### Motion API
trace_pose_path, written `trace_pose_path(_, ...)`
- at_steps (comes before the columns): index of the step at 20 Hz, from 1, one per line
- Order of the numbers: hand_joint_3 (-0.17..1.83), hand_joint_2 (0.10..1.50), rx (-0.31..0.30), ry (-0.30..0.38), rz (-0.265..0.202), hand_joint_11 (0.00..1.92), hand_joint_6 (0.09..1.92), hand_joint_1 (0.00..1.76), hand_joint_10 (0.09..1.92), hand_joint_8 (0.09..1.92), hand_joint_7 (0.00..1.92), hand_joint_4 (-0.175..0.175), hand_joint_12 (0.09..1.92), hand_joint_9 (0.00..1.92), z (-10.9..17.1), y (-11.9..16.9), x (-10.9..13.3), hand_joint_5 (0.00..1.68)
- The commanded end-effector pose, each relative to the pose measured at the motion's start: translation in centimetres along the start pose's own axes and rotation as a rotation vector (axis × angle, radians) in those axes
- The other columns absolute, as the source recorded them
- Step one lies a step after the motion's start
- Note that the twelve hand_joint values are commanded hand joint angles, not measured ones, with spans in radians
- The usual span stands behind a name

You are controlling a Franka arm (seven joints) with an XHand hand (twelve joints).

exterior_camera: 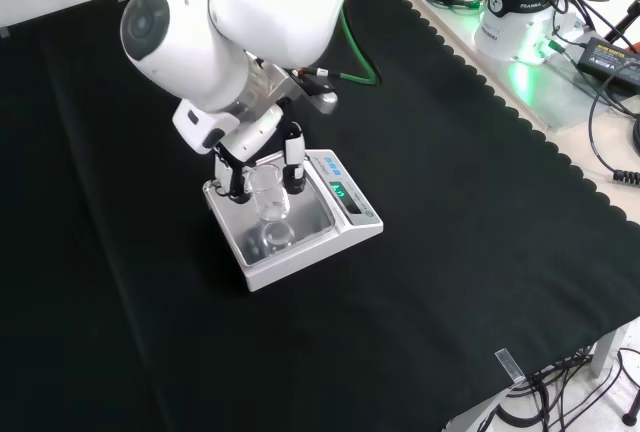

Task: Put the beaker on the electronic balance.

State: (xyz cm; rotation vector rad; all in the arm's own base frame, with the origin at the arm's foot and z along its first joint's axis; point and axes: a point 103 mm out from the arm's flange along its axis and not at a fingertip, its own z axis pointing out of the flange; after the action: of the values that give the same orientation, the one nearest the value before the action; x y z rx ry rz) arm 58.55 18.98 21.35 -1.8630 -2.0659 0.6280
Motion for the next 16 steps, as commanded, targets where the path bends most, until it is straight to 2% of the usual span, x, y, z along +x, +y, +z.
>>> trace_pose_path(1, 0.53, 0.76, 0.045, -0.008, 0.01, 1.36, 0.76, 0.99, 0.19, 0.78, 0.81, -0.175, 0.69, 1.27, 4.1, -0.7, -2.5, 0.69)
trace_pose_path(6, 0.53, 0.76, 0.075, -0.035, 0.016, 1.34, 0.76, 0.99, 0.19, 0.79, 0.79, -0.175, 0.7, 1.25, 4.8, -0.6, -1.8, 0.67)
trace_pose_path(9, 0.53, 0.76, 0.077, -0.025, 0.014, 1.33, 0.75, 0.98, 0.19, 0.79, 0.79, -0.175, 0.7, 1.24, 5.2, -0.7, -2.2, 0.67)
trace_pose_path(13, 0.53, 0.76, 0.083, -0.058, 0.054, 1.33, 0.75, 0.98, 0.19, 0.79, 0.78, -0.175, 0.7, 1.23, 5.0, -1.5, -1.2, 0.66)
trace_pose_path(15, 0.52, 0.76, 0.069, -0.09, 0.074, 1.26, 0.7, 0.97, 0.2, 0.81, 0.71, -0.175, 0.75, 1.17, 4.5, -2.3, -0.6, 0.56)
trace_pose_path(16, 0.51, 0.74, 0.061, -0.112, 0.078, 1.06, 0.56, 0.91, 0.24, 0.81, 0.57, -0.175, 0.88, 1.01, 4.2, -2.6, -0.4, 0.45)
